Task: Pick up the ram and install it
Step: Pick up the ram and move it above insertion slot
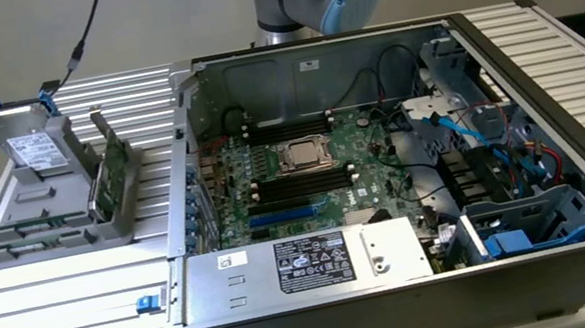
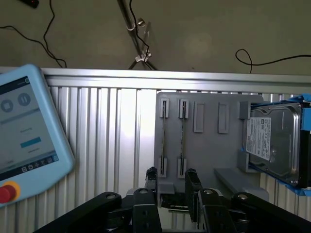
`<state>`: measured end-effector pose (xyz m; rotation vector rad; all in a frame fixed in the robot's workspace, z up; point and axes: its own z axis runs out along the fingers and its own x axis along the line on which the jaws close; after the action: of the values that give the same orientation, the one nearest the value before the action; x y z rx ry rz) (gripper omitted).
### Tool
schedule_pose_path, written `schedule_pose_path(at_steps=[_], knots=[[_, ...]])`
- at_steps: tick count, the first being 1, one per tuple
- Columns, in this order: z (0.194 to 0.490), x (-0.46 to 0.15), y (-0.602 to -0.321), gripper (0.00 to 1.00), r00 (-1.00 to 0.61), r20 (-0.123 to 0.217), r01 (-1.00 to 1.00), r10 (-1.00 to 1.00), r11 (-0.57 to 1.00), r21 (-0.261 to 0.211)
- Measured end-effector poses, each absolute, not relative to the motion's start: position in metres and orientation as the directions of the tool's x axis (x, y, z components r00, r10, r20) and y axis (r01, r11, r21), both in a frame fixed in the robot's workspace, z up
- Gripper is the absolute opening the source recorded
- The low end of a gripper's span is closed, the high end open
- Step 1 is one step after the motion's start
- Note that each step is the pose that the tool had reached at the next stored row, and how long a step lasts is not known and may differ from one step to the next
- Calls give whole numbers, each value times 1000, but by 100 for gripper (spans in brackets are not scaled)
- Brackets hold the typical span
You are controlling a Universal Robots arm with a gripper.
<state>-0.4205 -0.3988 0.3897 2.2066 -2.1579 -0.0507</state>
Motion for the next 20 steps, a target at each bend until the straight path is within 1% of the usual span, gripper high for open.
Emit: schedule_pose_path(at_steps=[20], knots=[[371,-419,-399,37,25,15,-998,-1000,-24,62]])
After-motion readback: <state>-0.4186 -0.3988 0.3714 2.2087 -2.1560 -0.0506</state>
